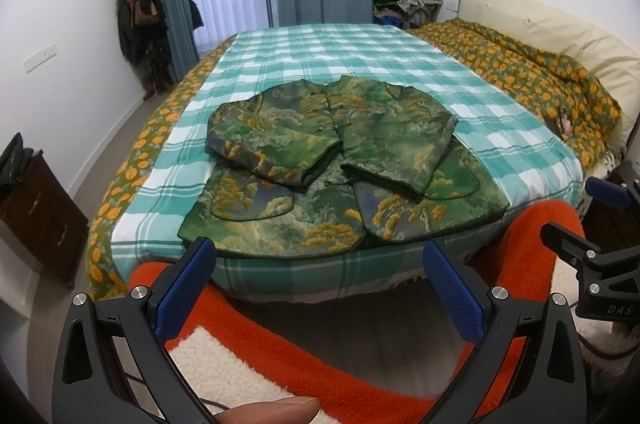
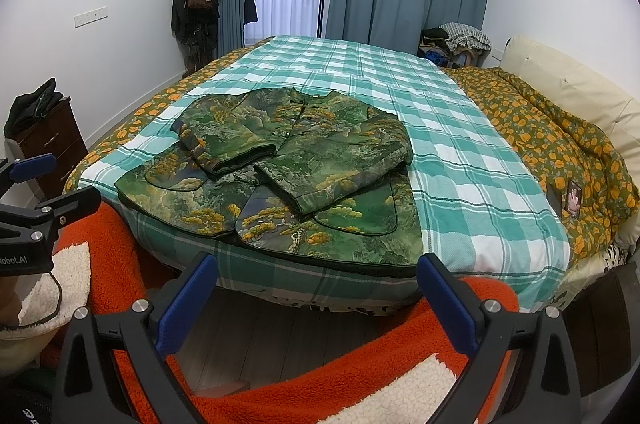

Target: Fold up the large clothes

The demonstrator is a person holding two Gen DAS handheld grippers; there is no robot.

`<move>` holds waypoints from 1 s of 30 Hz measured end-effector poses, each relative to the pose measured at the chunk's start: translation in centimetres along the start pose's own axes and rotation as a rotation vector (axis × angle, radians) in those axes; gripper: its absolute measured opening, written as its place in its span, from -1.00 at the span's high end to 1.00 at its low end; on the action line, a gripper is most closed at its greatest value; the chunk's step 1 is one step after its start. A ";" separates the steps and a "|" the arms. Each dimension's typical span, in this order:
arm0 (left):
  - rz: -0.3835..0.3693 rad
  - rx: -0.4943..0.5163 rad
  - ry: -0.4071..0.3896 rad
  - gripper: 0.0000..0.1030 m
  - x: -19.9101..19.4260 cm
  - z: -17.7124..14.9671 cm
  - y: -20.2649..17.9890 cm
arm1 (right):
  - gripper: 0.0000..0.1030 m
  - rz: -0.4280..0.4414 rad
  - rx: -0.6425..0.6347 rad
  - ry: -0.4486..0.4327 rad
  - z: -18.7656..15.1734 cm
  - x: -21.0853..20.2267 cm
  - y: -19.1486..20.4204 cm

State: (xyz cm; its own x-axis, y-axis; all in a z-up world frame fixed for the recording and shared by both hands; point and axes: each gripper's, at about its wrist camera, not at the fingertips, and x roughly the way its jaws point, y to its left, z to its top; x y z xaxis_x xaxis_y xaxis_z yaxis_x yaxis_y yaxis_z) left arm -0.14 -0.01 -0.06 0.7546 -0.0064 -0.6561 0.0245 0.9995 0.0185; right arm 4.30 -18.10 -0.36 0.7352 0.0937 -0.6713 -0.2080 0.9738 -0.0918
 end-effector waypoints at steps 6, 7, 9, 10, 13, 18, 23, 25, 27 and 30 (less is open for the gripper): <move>0.011 0.013 0.008 -0.99 0.4 -0.2 0.1 | -0.97 0.000 0.000 0.001 -0.1 0.0 0.1; 0.012 0.014 0.010 -0.99 0.4 -0.2 0.1 | -0.97 0.000 0.000 0.001 -0.1 0.0 0.0; 0.008 0.010 0.008 -0.99 0.4 -0.2 0.1 | -0.97 0.000 0.000 0.002 -0.1 0.0 0.0; 0.007 0.008 0.008 -0.99 0.3 -0.2 0.1 | -0.97 0.000 0.000 0.001 0.0 0.0 0.0; 0.011 0.014 0.011 -0.99 0.4 -0.1 0.1 | -0.97 0.000 -0.001 0.000 0.0 0.0 0.0; 0.008 0.010 0.010 -0.99 0.3 -0.1 0.1 | -0.97 0.000 0.000 0.002 0.0 0.0 0.0; 0.007 0.009 0.010 -0.99 0.3 -0.1 0.1 | -0.97 0.000 0.000 0.003 0.0 0.0 0.0; 0.006 0.008 0.010 -0.99 0.3 -0.1 0.1 | -0.97 0.000 0.000 0.002 0.0 0.0 0.0; 0.006 0.008 0.010 -0.99 0.4 -0.1 0.1 | -0.97 0.000 0.000 0.003 0.0 0.0 0.0; 0.007 0.009 0.010 -0.99 0.3 -0.1 0.1 | -0.97 0.000 0.000 0.003 0.0 0.0 0.0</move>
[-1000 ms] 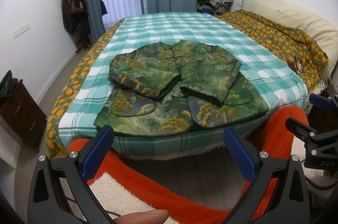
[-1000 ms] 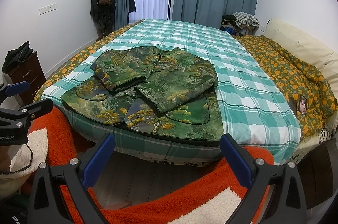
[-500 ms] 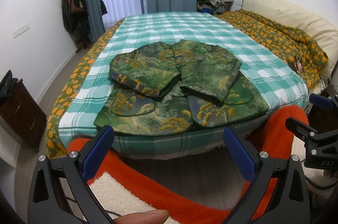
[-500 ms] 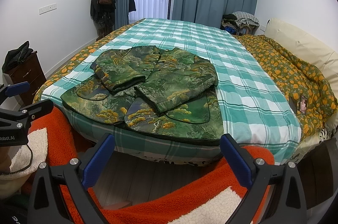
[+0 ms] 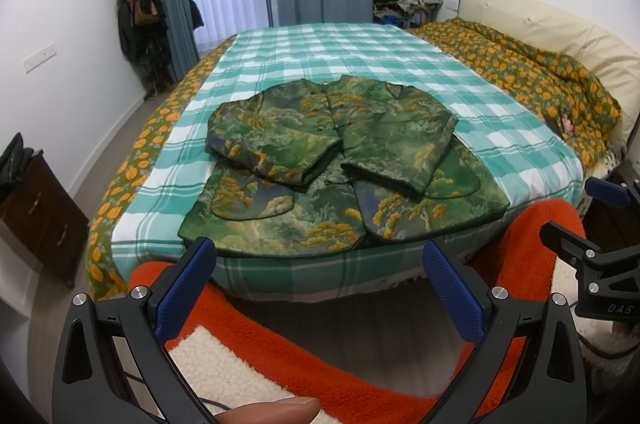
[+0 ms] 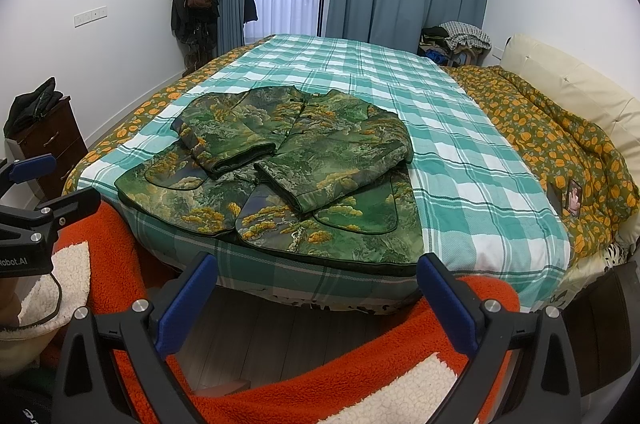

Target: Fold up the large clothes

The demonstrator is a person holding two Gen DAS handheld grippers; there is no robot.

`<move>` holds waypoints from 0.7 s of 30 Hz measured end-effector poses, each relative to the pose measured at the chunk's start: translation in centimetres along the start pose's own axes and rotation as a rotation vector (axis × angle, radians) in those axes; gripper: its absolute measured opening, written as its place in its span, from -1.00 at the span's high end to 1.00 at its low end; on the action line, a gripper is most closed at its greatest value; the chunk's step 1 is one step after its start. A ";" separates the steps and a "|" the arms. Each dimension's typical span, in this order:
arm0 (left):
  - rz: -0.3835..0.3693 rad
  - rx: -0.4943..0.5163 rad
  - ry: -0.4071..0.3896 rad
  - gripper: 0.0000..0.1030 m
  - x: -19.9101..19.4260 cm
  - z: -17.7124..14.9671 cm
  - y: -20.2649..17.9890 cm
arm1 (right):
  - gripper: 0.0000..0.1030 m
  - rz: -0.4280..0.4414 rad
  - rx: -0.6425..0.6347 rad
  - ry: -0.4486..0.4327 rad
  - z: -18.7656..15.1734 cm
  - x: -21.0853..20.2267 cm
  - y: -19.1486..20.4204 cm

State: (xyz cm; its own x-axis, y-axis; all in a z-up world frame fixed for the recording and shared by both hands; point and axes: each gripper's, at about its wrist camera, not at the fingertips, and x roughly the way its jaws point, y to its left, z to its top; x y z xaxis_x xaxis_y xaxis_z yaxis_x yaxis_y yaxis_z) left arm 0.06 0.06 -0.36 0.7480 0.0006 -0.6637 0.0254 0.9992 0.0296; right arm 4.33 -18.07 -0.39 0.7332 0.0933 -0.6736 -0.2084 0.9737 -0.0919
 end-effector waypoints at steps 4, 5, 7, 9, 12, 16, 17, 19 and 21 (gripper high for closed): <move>0.000 0.000 0.000 -0.99 0.0 0.0 0.0 | -0.97 0.000 0.000 0.001 -0.1 0.0 0.0; 0.000 0.000 0.000 -0.99 0.0 0.0 0.0 | -0.97 0.001 0.000 0.001 -0.1 0.0 0.0; -0.001 -0.001 0.000 -0.99 0.0 0.0 0.0 | -0.97 0.000 0.000 0.001 -0.1 0.0 0.0; 0.001 0.000 -0.001 -0.99 0.0 0.0 0.0 | -0.97 0.000 0.000 0.000 -0.1 0.0 0.0; 0.001 0.001 0.001 -0.99 0.1 0.0 0.0 | -0.97 0.001 0.002 0.003 -0.1 0.1 0.1; -0.004 -0.006 0.000 -0.99 0.0 0.0 0.0 | -0.97 -0.001 -0.001 0.006 -0.4 0.1 0.3; -0.004 -0.005 0.000 -0.99 0.0 0.0 0.0 | -0.97 0.000 0.000 0.005 -0.3 0.1 0.1; -0.004 -0.006 -0.007 -0.99 0.0 -0.1 -0.2 | -0.97 0.001 -0.004 0.005 -0.5 0.1 0.2; -0.004 -0.005 -0.006 -0.99 0.0 -0.1 -0.2 | -0.97 0.002 -0.005 0.007 -0.6 0.2 0.1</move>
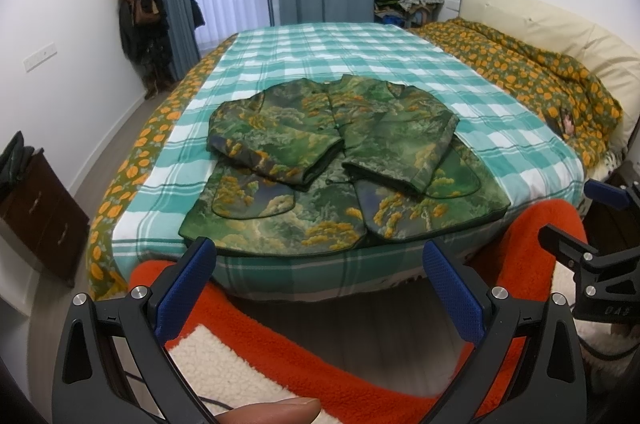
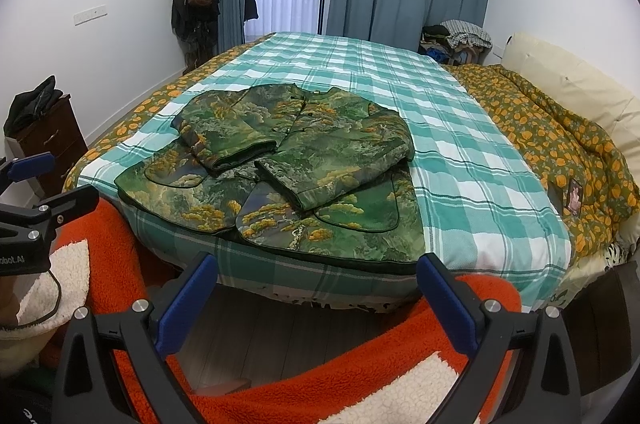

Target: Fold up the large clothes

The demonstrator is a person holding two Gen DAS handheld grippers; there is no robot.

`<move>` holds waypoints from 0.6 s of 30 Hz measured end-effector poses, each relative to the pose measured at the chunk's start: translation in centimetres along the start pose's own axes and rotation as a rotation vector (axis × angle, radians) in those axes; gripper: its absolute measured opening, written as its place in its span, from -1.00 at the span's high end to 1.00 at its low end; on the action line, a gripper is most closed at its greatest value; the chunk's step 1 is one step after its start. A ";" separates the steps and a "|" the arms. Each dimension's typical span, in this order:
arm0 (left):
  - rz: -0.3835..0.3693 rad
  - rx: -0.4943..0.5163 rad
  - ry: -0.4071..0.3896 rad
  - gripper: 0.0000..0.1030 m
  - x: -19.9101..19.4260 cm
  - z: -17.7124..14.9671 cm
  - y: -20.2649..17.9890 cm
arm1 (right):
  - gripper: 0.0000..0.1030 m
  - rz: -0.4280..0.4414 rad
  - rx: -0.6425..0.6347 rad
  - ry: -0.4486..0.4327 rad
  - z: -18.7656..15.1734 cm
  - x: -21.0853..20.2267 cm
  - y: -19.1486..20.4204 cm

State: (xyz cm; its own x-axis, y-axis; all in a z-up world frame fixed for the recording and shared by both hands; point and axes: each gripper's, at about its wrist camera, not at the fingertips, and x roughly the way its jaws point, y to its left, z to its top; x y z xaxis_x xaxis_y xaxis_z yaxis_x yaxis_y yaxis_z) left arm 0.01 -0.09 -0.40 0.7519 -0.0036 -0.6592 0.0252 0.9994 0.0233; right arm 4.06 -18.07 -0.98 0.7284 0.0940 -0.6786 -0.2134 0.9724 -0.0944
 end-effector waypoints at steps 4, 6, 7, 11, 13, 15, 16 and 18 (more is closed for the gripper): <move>0.000 0.000 0.010 -0.99 0.0 0.0 0.0 | -0.97 0.000 0.004 0.007 0.0 0.1 -0.1; 0.001 -0.001 0.011 -0.99 0.1 -0.1 0.0 | -0.97 0.000 0.002 0.009 0.1 0.1 0.0; 0.001 -0.001 0.008 -0.99 0.1 -0.1 0.0 | -0.97 0.000 0.002 0.008 0.1 0.1 -0.1; 0.002 -0.002 0.014 -0.99 0.3 -0.3 0.1 | -0.97 0.003 -0.005 0.014 0.1 0.2 0.0; 0.002 -0.005 0.022 -0.99 0.4 -0.5 0.5 | -0.97 0.004 -0.007 0.017 0.1 0.2 0.0; 0.002 -0.006 0.034 -0.99 0.4 -0.5 0.6 | -0.97 0.005 -0.008 0.019 0.1 0.2 0.0; 0.001 -0.007 0.023 -0.99 0.4 -0.5 0.6 | -0.97 0.005 -0.008 0.018 0.1 0.2 0.0; -0.003 -0.010 0.019 -0.99 0.4 -0.5 0.6 | -0.97 0.005 -0.008 0.018 0.1 0.2 0.0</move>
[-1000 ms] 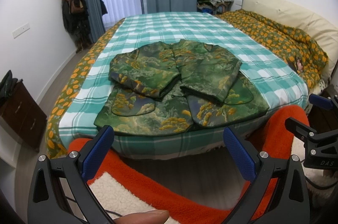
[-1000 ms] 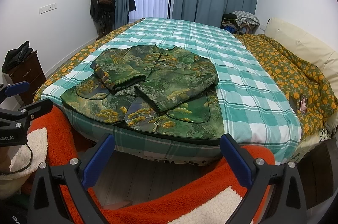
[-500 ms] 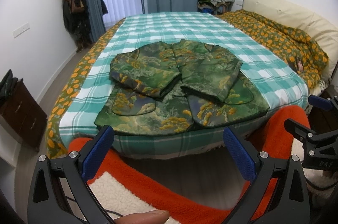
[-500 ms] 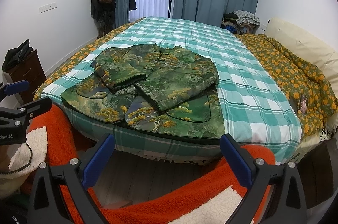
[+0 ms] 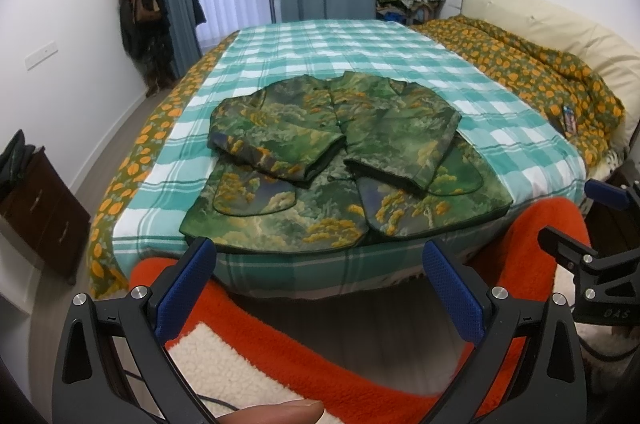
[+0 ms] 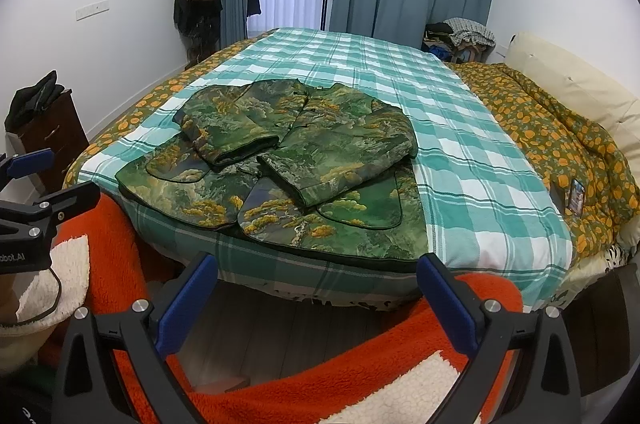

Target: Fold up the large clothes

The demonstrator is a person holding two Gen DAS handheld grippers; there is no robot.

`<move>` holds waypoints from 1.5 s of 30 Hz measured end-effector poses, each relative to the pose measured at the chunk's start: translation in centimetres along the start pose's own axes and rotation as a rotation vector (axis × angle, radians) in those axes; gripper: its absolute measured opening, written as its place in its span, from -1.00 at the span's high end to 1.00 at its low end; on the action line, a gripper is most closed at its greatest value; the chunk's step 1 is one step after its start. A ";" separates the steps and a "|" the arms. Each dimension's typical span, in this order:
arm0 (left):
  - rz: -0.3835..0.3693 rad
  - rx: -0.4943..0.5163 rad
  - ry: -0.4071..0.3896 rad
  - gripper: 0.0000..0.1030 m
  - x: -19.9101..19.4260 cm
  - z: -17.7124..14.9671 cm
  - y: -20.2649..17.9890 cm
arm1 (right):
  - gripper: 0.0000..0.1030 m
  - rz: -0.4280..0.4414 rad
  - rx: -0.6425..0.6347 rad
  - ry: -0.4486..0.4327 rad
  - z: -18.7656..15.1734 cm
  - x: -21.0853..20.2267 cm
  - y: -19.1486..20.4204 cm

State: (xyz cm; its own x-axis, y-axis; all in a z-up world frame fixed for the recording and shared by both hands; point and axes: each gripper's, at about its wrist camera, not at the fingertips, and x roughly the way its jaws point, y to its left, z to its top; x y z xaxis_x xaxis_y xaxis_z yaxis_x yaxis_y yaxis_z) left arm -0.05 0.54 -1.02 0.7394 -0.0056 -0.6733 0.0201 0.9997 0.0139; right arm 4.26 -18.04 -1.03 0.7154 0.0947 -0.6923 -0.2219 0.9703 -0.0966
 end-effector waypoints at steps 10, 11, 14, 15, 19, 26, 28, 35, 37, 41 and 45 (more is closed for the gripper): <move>-0.012 -0.012 0.023 -0.99 0.1 0.0 0.0 | -0.97 0.010 -0.007 0.008 0.2 0.2 0.3; -0.013 -0.013 0.024 -0.99 0.1 0.0 0.0 | -0.97 0.014 -0.007 0.010 0.3 0.3 0.3; 0.016 0.006 -0.002 -0.99 0.0 0.0 0.2 | -0.97 0.034 -0.006 0.014 0.5 0.3 -0.2; 0.023 0.003 -0.011 -0.99 0.0 0.0 0.4 | -0.97 0.033 -0.008 0.010 0.7 0.4 -0.3; 0.037 -0.028 -0.029 -0.99 0.2 0.3 1.3 | -0.97 -0.015 -0.022 -0.027 2.0 0.2 -0.9; 0.005 -0.125 0.024 -0.99 1.1 2.3 3.0 | -0.97 -0.070 -0.049 -0.127 4.4 -0.9 -2.0; 0.023 -0.120 0.021 -0.99 1.4 3.0 3.3 | -0.97 -0.070 -0.070 -0.160 5.4 -1.0 -2.3; 0.102 -0.136 -0.014 -0.99 3.6 4.2 3.6 | -0.99 0.018 -0.263 -0.148 7.2 4.4 -1.3; 0.111 -0.134 -0.013 -0.99 4.7 4.2 3.6 | -0.99 0.045 -0.293 -0.075 7.1 7.5 -0.7; 0.164 -0.094 0.003 -0.99 7.1 4.1 3.3 | -0.99 0.112 -0.364 0.030 6.4 14.7 1.0; 0.170 -0.008 0.025 -0.99 8.7 4.2 2.9 | -0.98 0.099 -0.401 0.097 5.8 20.3 2.4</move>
State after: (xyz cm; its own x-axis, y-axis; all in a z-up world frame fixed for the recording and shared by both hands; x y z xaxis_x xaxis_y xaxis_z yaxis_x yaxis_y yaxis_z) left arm 9.31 3.27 -3.71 0.7145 0.1642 -0.6801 -0.1090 0.9863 0.1237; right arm 22.06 -12.54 -11.18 0.6163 0.1430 -0.7744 -0.5400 0.7925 -0.2835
